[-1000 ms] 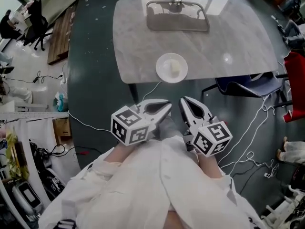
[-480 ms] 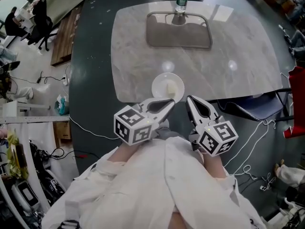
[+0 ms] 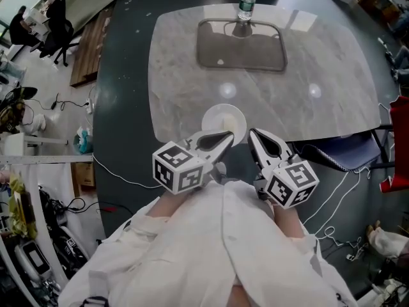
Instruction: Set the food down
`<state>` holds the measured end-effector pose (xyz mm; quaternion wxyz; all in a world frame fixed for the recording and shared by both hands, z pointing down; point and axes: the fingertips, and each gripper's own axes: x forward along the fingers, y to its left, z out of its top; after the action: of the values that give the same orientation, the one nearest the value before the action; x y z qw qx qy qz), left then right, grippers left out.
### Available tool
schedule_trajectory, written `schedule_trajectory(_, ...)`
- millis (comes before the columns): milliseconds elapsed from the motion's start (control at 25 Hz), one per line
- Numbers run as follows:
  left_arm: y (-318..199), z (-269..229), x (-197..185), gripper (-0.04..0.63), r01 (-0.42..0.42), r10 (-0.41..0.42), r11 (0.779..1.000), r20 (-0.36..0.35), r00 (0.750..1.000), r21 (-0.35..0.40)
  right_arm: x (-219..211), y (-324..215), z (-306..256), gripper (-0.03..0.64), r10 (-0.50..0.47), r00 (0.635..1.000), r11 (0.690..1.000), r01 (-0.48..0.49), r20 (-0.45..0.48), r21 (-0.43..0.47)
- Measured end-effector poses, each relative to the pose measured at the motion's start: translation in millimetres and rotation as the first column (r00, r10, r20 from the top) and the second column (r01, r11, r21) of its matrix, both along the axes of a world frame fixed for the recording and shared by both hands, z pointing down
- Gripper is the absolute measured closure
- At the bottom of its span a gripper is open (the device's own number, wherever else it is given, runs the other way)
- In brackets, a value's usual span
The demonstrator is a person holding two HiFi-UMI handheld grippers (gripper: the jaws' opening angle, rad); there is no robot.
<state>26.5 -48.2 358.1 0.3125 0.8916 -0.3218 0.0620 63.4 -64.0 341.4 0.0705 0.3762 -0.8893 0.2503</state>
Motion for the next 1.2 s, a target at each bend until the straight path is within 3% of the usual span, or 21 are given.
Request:
schedule_trajectory(600, -19.1, -5.4, -31.4, 0.574, -0.020, 0.020, 1.000, 0.016, 1.000, -0.016, -16.4, -14.2, 4.4, 0.614, 0.037, 0.999, 0.998, -0.038, -0.011, -0.040)
schedule_trajectory(1200, -19.6, 28.2, -53.7, 0.574, -0.026, 0.029, 0.991, 0.017, 0.999, -0.134, -16.2, -10.8, 42.4, 0.614, 0.090, 0.995, 0.982, -0.094, -0.031, -0.166)
